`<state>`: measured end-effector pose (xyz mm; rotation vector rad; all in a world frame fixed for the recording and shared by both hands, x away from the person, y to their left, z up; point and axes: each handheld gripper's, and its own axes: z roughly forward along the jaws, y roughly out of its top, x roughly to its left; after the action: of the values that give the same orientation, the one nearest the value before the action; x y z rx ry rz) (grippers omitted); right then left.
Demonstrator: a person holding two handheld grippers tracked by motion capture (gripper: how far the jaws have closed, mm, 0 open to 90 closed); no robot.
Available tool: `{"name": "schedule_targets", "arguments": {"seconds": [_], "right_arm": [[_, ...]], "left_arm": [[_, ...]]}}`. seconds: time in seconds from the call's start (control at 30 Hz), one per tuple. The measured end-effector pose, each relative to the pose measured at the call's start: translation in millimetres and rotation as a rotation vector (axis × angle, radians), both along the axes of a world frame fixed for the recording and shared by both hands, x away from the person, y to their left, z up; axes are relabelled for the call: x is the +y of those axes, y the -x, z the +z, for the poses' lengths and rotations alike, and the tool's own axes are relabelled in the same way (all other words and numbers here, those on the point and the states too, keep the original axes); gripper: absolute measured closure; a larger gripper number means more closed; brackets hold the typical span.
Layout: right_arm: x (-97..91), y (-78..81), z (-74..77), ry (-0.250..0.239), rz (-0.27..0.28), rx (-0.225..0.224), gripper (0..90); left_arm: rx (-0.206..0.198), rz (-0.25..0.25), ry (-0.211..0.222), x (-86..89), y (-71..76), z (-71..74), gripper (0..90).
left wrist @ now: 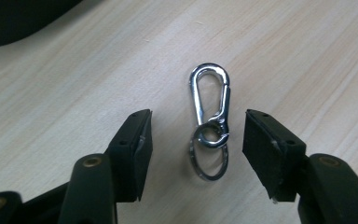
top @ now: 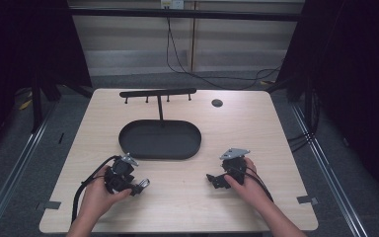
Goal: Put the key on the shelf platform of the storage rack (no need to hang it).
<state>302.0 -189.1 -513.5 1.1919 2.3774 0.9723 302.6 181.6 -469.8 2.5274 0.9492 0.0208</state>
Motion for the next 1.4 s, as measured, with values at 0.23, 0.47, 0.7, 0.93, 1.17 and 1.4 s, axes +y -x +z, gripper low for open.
{"name": "schedule_targets", "arguments": {"seconds": [0.23, 0.47, 0.7, 0.93, 1.17, 1.4], "right_arm": [[0.0, -0.2, -0.1, 0.001, 0.002, -0.002, 0.0], [0.1, -0.5, -0.1, 0.002, 0.005, -0.004, 0.0], [0.2, -0.4, -0.1, 0.002, 0.005, -0.004, 0.0], [0.2, -0.5, -0.1, 0.002, 0.005, -0.004, 0.0], [0.2, -0.5, -0.1, 0.002, 0.005, -0.004, 0.0], [0.2, -0.5, -0.1, 0.002, 0.005, -0.004, 0.0]], "left_arm": [[0.015, -0.006, -0.025, -7.2, -4.2, -0.8, 45.1], [0.032, -0.018, -0.036, -12.8, -6.7, 0.3, 47.8], [0.059, -0.015, -0.048, -14.5, -9.7, 0.4, 48.7], [0.070, -0.030, -0.077, -19.4, -11.5, 3.9, 50.2], [0.089, -0.039, -0.085, -24.9, -15.1, 4.4, 50.4], [0.071, -0.034, -0.082, -26.2, -14.8, 4.9, 52.7]]}}
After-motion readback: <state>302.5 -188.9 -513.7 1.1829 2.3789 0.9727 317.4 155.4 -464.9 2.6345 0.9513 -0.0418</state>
